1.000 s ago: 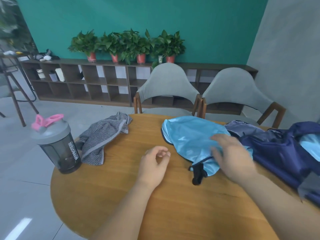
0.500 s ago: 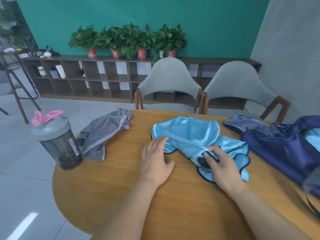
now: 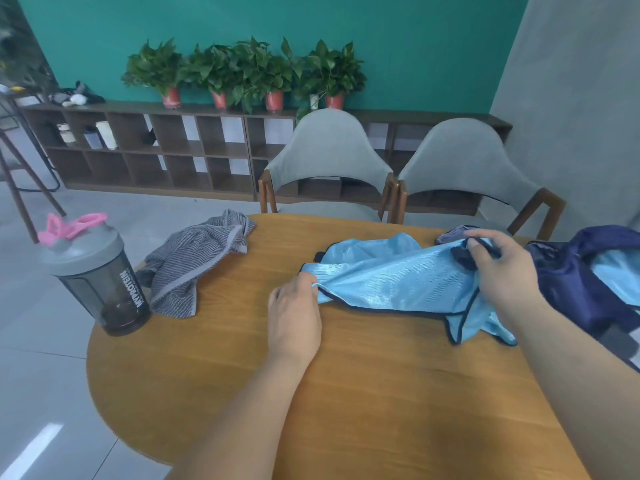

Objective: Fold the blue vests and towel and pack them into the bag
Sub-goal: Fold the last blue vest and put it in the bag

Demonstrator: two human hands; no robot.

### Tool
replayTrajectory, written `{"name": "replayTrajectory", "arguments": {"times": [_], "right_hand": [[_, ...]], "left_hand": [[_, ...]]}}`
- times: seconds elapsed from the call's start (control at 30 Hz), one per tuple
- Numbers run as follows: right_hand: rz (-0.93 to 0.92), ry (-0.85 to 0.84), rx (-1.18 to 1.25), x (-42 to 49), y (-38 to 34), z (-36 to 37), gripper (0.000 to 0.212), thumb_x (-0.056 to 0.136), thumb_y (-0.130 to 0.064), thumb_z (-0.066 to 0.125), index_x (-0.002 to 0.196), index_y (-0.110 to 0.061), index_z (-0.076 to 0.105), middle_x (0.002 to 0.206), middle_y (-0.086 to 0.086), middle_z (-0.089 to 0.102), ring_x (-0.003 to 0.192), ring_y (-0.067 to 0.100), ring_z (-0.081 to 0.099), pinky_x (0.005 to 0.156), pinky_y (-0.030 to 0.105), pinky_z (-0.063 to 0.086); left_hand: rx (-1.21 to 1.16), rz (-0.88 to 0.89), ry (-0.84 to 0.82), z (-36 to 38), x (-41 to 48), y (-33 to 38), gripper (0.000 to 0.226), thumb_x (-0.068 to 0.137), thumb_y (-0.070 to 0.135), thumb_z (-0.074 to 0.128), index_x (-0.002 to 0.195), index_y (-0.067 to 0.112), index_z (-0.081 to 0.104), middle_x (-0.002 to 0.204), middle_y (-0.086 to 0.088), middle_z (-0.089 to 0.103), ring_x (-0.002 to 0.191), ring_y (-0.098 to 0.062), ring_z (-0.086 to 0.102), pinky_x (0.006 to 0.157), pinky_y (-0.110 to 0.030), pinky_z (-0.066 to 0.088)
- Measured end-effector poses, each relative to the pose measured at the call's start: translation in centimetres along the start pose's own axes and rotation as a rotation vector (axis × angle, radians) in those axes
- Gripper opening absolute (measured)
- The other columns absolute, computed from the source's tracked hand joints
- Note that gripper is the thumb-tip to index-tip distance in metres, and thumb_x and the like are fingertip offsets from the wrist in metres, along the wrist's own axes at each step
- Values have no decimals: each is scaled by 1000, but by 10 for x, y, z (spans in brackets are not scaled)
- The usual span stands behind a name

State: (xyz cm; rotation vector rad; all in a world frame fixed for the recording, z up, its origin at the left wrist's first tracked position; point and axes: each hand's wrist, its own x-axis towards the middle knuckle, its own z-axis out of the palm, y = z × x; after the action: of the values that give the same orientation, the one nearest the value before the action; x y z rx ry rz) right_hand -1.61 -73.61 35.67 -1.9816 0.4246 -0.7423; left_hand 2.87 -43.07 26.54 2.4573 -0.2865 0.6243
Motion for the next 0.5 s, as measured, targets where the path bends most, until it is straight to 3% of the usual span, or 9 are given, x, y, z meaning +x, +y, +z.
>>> {"name": "replayTrajectory", "arguments": {"times": [0.07,0.13,0.2,0.3,0.4,0.43,0.5], "right_hand": [[-41,28,-151,-2,-2,0,18,104,-27,58,116,-35,69,114,0,69,97,22,62,75,34,49],[-161,113,-449,-8,-1,3,23,103,-26,56,122,-30,67,119,9,64,106,34,56,86,46,49],[-383,156,-627,-21,-2,12,30,99,-29,53,124,-24,69,124,9,61,115,37,51,92,50,45],[-616,-137,-660,-45,-6,36,44,100,-49,53,136,-26,63,142,2,55,128,29,50,104,47,44],[-525,-575,-749,-68,1,58,78,91,-78,47,158,-42,32,167,-5,25,152,23,25,121,48,32],[-469,-675,-784,-73,7,63,82,90,-81,45,160,-43,27,169,-8,19,155,21,19,124,47,28],[-447,-728,-831,-81,19,68,70,95,-75,45,157,-44,35,165,-13,27,152,19,23,122,41,28]], "left_hand": [[-62,-38,64,-2,0,-1,15,106,13,44,108,23,55,93,8,61,89,-20,59,91,-37,43],[-145,-100,146,-4,-1,-2,15,106,11,45,110,22,54,100,7,57,96,-21,56,91,-38,42],[-211,-140,182,-7,-1,-3,12,105,13,48,112,22,53,106,7,52,102,-18,52,94,-38,43],[-281,-145,106,-8,-1,-6,15,101,22,53,115,24,55,111,10,51,108,-13,48,101,-40,44],[-374,-175,4,-7,-3,-9,23,99,36,48,118,32,59,115,18,59,114,-10,52,106,-43,45],[-395,-190,-8,-7,-3,-9,25,99,42,46,119,34,59,115,21,60,116,-10,54,107,-44,46],[-391,-199,-10,-10,-3,-8,25,101,44,51,121,34,60,113,27,56,117,-7,52,109,-43,44]]}}
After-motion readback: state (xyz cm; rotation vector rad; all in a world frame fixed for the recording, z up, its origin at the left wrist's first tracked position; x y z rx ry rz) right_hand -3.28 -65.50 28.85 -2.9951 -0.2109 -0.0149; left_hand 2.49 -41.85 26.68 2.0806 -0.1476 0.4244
